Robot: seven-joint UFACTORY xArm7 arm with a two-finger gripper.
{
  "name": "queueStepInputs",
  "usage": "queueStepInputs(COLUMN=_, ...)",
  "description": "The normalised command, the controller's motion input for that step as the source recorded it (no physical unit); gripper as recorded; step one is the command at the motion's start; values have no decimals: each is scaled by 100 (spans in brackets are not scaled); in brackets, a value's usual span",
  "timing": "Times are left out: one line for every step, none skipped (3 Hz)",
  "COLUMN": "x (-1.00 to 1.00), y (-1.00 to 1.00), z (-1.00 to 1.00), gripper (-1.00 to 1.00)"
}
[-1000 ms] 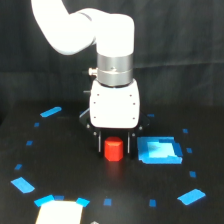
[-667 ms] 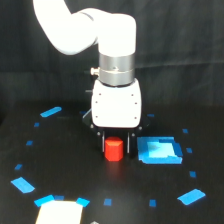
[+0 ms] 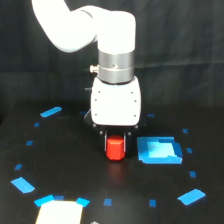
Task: Pick up the red object from the table
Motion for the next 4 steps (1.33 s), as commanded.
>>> queueStepInputs(x=-17, y=43, z=95, gripper=-100)
queueStepInputs(x=-73, y=77, z=94, gripper=-100)
queueStepInputs(x=-100, y=14, z=88, gripper=-100)
queueStepInputs(x=-36, y=29, z=100, gripper=-100)
